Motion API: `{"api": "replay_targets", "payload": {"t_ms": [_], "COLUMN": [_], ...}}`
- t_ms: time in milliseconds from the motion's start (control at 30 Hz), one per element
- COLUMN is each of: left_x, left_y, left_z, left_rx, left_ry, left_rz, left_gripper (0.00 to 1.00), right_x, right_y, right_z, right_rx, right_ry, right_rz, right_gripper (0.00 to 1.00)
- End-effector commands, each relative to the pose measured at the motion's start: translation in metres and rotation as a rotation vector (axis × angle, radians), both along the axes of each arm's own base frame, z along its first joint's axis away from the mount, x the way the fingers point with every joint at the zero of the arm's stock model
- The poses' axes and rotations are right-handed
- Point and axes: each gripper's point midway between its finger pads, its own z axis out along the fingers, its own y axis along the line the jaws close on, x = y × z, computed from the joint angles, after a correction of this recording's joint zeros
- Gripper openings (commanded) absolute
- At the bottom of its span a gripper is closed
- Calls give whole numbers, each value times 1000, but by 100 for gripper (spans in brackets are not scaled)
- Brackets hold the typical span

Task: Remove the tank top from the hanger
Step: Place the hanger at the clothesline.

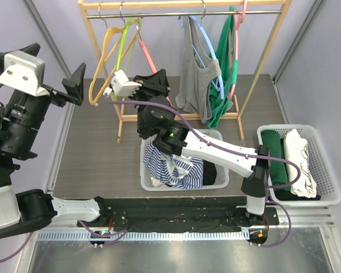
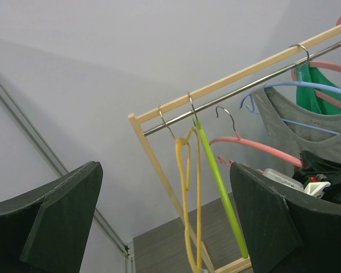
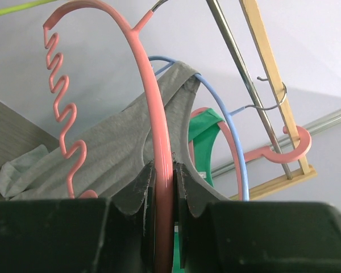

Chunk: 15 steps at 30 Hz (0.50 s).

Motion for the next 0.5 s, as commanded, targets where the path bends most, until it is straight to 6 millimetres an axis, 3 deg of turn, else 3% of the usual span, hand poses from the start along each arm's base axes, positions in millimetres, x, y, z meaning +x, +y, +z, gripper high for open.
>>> {"api": "replay_targets", "payload": {"t_ms": [0,467], "left_x": [-1,1], "left_y": [4,9], "left_z": [-1,-6], "left_rx": [-21,-24], "left_ry": [7,24], "left_rz": [-1,20], "left_gripper": [100,100], "right_x": [-15,-31], "right_y": [-25,-27], "right_z": [55,69], "right_rx": [128,133], "right_ry": [-122,-182], "right_rz": [4,15], "right_gripper": [1,1]}}
